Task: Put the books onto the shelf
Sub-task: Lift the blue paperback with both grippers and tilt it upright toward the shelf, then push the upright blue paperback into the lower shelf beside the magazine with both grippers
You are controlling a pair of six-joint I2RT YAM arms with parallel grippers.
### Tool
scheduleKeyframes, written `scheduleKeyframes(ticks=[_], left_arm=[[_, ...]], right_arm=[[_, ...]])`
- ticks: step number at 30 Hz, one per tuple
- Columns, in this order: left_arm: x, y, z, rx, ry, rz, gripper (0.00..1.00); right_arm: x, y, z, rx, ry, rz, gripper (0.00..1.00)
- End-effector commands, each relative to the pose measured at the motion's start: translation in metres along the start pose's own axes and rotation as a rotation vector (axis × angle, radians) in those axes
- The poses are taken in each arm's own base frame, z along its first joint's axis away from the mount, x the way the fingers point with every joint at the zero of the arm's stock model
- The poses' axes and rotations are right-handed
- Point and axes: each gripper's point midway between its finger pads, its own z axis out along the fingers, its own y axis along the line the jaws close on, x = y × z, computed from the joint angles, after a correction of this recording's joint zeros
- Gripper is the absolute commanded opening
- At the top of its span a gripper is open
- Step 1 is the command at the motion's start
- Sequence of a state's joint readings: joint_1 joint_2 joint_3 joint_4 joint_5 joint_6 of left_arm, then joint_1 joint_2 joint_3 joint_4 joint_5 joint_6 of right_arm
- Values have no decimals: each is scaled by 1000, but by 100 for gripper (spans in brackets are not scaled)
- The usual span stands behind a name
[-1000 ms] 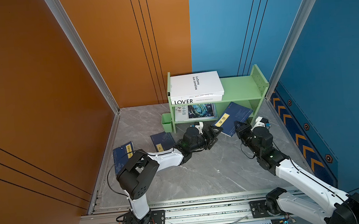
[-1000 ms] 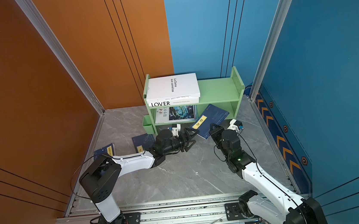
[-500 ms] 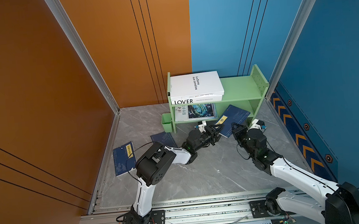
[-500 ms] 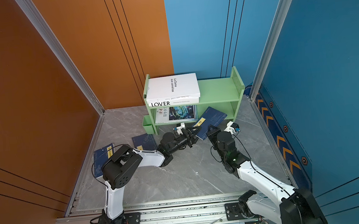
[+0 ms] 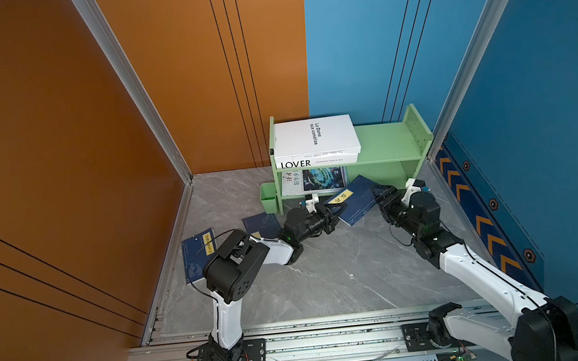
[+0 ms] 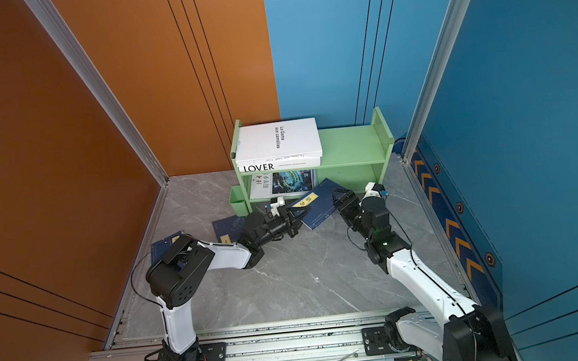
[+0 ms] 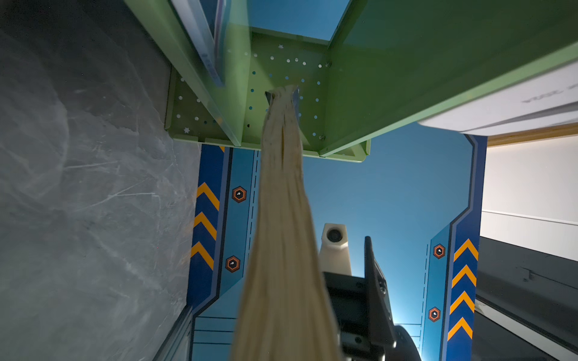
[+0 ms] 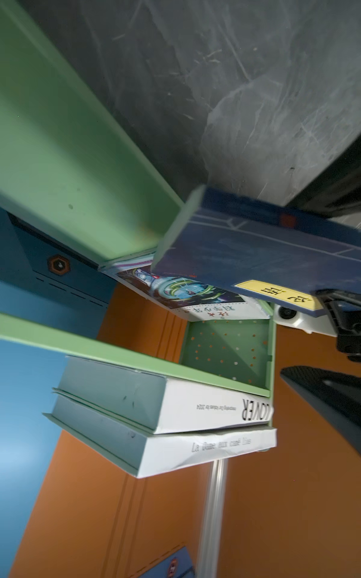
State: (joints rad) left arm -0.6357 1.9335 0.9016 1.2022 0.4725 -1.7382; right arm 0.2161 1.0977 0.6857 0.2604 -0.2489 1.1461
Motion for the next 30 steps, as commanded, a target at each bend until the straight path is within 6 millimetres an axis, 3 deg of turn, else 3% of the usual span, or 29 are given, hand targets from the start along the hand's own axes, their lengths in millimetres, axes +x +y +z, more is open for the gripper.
scheduleKeyframes(ticks=[1,9,15,25,30], left_arm=[[8,-10,-23,4,102,58,0],[6,-27,-52,25,190,94,0],[12,-30,-54,1,250,126,0],[19,-36,-49,4,321,163,2],[18,-45,-45,16,338,182,4]], right_arm=[[28,10,-7,-71,264,-75,77],[60,-9,-12,-85,537,-75,72],[64,-11,-13,-75,578,-97,66],[70,-3,-7,-132,644,-39,34],[70,-1,-9,-137,651,-35,26]])
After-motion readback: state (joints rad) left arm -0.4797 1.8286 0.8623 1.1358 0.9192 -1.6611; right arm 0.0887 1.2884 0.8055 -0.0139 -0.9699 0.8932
